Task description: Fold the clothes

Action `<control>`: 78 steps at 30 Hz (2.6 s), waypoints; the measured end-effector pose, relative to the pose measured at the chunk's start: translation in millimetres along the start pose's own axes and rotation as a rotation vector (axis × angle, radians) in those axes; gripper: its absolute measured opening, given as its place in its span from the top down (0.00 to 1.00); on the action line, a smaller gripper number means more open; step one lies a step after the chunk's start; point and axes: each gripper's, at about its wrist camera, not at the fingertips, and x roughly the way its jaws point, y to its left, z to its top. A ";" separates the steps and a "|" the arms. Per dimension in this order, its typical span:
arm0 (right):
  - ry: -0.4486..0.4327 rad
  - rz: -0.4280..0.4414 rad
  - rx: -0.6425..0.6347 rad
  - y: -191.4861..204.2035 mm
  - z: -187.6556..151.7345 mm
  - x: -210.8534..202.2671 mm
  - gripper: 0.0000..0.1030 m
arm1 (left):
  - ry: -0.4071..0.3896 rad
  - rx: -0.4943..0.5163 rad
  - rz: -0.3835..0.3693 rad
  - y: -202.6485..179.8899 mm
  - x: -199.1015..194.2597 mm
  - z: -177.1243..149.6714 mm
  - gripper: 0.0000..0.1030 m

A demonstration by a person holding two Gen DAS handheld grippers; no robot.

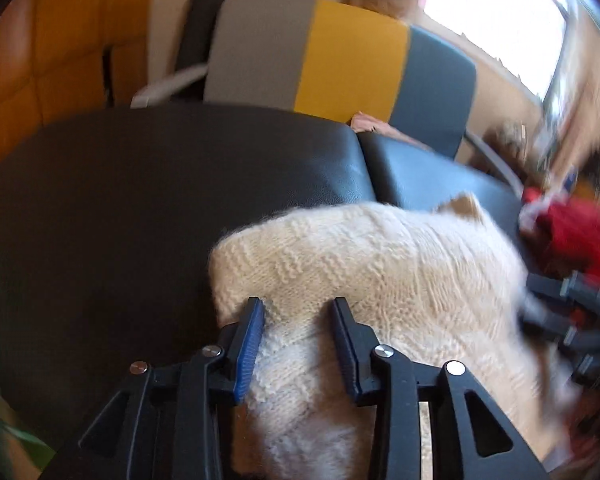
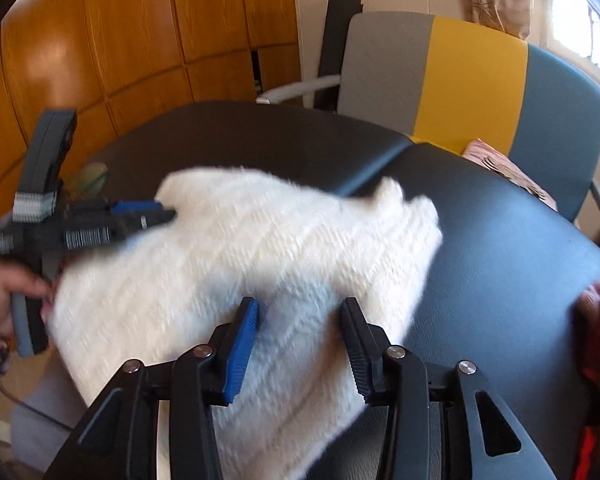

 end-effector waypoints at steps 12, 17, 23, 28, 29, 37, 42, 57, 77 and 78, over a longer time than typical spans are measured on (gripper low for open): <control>-0.092 0.080 0.204 -25.0 -11.9 -12.8 0.49 | -0.127 -0.147 -0.083 30.0 -39.4 10.8 0.60; -0.058 0.203 0.417 -51.7 -25.5 -8.8 0.16 | -0.025 -0.287 -0.118 58.4 -22.4 -2.6 0.51; 0.024 0.344 0.653 -81.2 -40.0 6.4 0.15 | 0.042 -0.497 -0.246 91.1 -1.0 -18.9 0.44; 0.081 0.418 0.774 -94.7 -43.5 17.1 0.14 | 0.066 -0.622 -0.392 111.0 5.5 -23.0 0.38; 0.091 0.422 0.782 -94.8 -41.9 19.2 0.13 | 0.078 -0.631 -0.405 112.7 7.0 -22.0 0.35; 0.155 0.452 0.810 -90.9 -26.0 38.8 0.08 | 0.212 -0.525 -0.462 116.8 17.1 -0.9 0.28; 0.166 0.432 0.791 -79.2 -14.9 46.7 0.05 | 0.280 -0.467 -0.523 109.5 31.0 9.2 0.28; 0.189 0.488 0.756 -40.4 5.8 69.8 0.08 | 0.397 -0.397 -0.624 99.2 34.8 21.4 0.28; 0.173 0.467 0.710 -20.5 29.2 84.6 0.40 | 0.235 -0.292 -0.453 36.1 12.8 11.2 0.42; 0.166 0.461 0.702 -21.5 25.9 81.5 0.41 | 0.222 -0.291 -0.428 35.2 8.6 9.2 0.45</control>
